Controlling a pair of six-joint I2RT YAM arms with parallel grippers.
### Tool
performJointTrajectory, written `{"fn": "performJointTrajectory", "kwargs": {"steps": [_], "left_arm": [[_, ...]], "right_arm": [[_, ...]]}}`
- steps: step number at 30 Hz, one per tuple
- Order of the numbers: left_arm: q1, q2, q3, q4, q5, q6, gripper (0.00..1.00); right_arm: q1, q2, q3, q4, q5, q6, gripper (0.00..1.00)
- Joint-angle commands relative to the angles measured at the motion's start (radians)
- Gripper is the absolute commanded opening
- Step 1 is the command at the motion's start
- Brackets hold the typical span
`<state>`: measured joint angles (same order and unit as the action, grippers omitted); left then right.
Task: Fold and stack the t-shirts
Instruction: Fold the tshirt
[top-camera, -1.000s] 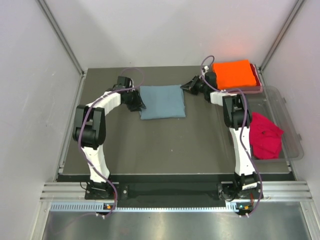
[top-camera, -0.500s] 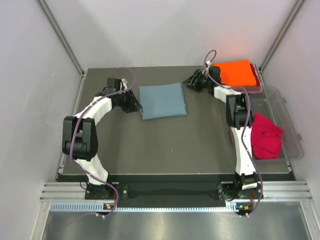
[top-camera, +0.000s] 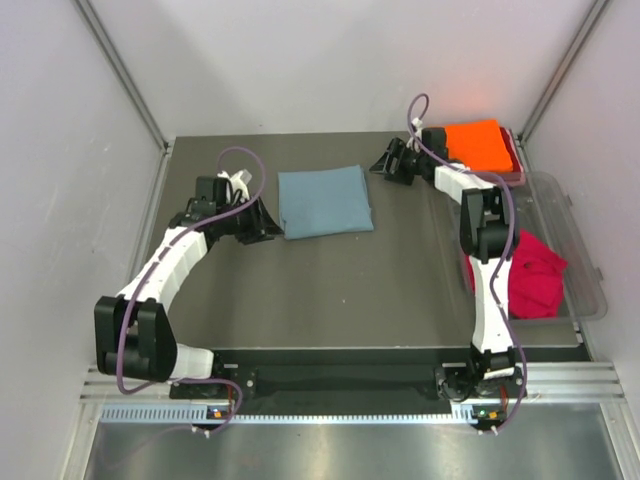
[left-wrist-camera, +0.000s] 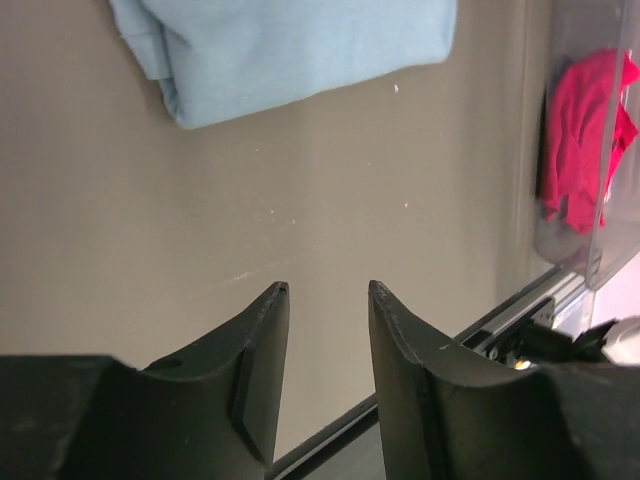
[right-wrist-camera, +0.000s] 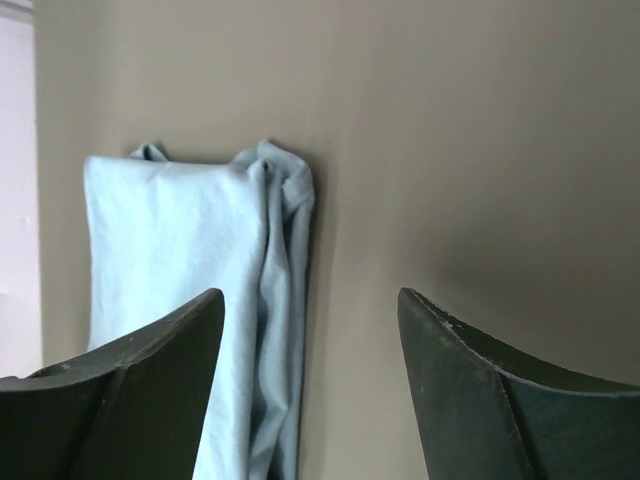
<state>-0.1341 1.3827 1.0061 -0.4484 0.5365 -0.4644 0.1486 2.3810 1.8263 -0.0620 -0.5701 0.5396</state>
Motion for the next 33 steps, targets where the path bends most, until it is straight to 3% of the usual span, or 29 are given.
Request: {"fn": "performJointTrajectory", "kwargs": {"steps": [1,7,15,22,25,30,33], "left_arm": [[-0.001,-0.024,-0.012,-0.035,0.051,0.108,0.42],[-0.001,-0.059,-0.064,-0.033,0.094,0.122,0.42],[-0.001,-0.128,-0.112,-0.023,0.03,0.147,0.42],[-0.001,-0.152,-0.138,-0.006,-0.044,0.121,0.42],[-0.001,-0.107,-0.123,0.036,-0.124,0.041,0.41],[-0.001,0.045,-0.014,0.215,-0.047,-0.098,0.34],[-0.001,0.177,0.092,0.231,-0.012,-0.115,0.31]], "right_arm": [[0.006,-0.077,-0.002,-0.021,0.032,-0.078,0.72],[0.009,-0.043,0.054,-0.14,-0.005,-0.161,0.75],[0.022,0.003,0.082,-0.088,-0.051,-0.188,0.77],[0.088,0.107,0.227,-0.119,-0.053,-0.199,0.76],[0.106,0.122,0.232,-0.119,-0.008,-0.194,0.75],[0.111,0.129,0.209,-0.079,0.064,-0.173,0.74],[0.111,0.144,0.232,-0.09,0.053,-0.17,0.74]]}}
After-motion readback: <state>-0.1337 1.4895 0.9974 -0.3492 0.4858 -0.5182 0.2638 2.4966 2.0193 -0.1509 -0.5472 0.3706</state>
